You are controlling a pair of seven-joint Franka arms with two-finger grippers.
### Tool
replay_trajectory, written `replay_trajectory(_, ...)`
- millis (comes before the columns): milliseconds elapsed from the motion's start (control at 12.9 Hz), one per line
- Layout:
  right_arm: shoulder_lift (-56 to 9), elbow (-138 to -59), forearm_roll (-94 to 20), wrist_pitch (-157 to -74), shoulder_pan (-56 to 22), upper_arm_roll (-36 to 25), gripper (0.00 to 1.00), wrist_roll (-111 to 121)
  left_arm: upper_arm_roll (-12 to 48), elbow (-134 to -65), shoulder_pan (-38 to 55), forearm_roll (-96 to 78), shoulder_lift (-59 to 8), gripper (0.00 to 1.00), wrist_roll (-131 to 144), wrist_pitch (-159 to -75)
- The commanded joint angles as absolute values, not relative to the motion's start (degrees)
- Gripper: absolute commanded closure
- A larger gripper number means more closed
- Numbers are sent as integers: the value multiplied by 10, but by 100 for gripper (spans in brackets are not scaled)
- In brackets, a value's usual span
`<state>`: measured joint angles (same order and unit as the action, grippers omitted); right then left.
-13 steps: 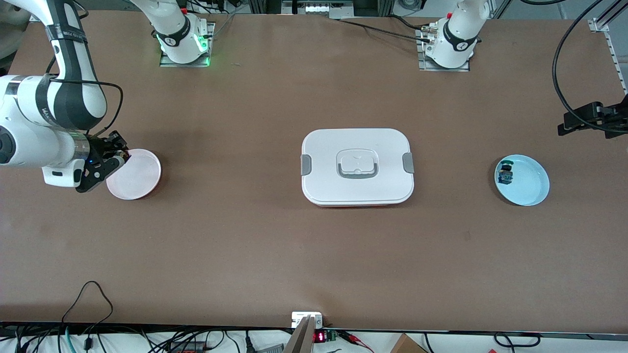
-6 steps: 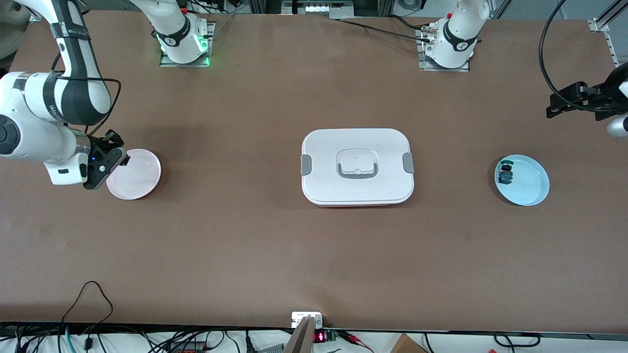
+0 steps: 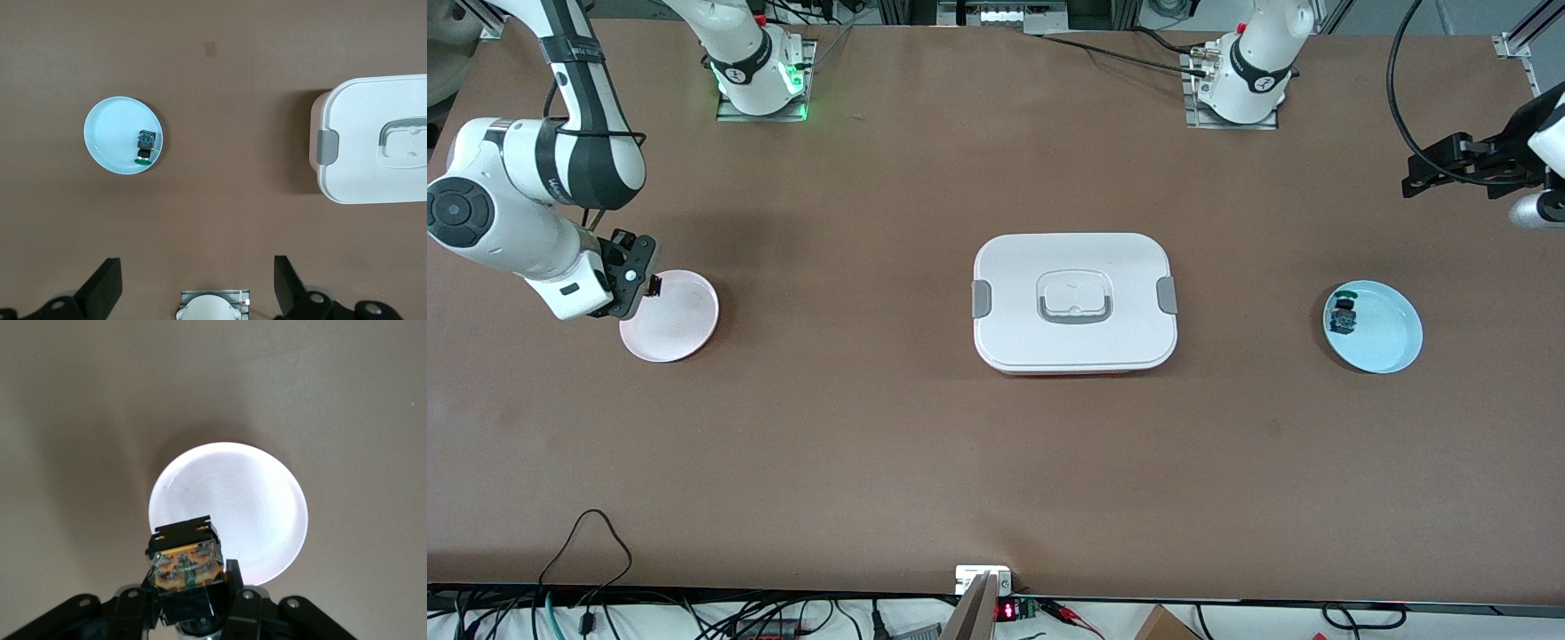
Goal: Transfer orange switch to right arm and place
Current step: 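Lower the switch onto the white plate and open the right gripper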
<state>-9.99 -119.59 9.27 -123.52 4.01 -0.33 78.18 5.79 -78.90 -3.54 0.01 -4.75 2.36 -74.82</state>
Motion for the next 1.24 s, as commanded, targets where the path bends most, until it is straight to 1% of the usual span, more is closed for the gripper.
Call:
replay_trajectory(0, -96, -1230, 101, -1297, 65, 1, 87, 872, 13, -882, 4, -7, 10, 0, 25, -793)
replay_trajectory(155, -103, -1243, 101, -1320, 70, 1, 87, 886, -13, -897, 31, -7, 11, 0, 24, -807)
replay_trajectory(309, -115, -1246, 101, -1333, 70, 1, 87, 886, -17, -917, 39, -7, 14, 0, 22, -828)
replay_trajectory(464, -128, -1268, 101, -1383, 90, 2, 87, 887, -18, -926, 40, -8, 14, 0, 18, -842)
replay_trajectory(541, -136, -1276, 101, -1403, 91, 2, 87, 891, -18, -927, 40, -7, 14, 0, 11, -839)
replay_trajectory(773, -163, -1277, 100, -1418, 92, 1, 87, 903, -16, -914, 36, -10, 10, 0, 13, -843)
replay_trajectory(1006, -176, -1281, 100, -1434, 93, 2, 86, 903, -11, -915, 37, -17, 9, 0, 21, -842)
replay_trajectory(1160, -190, -1283, 102, -1461, 92, 1, 85, 903, -11, -916, 36, -17, 7, 0, 21, -843)
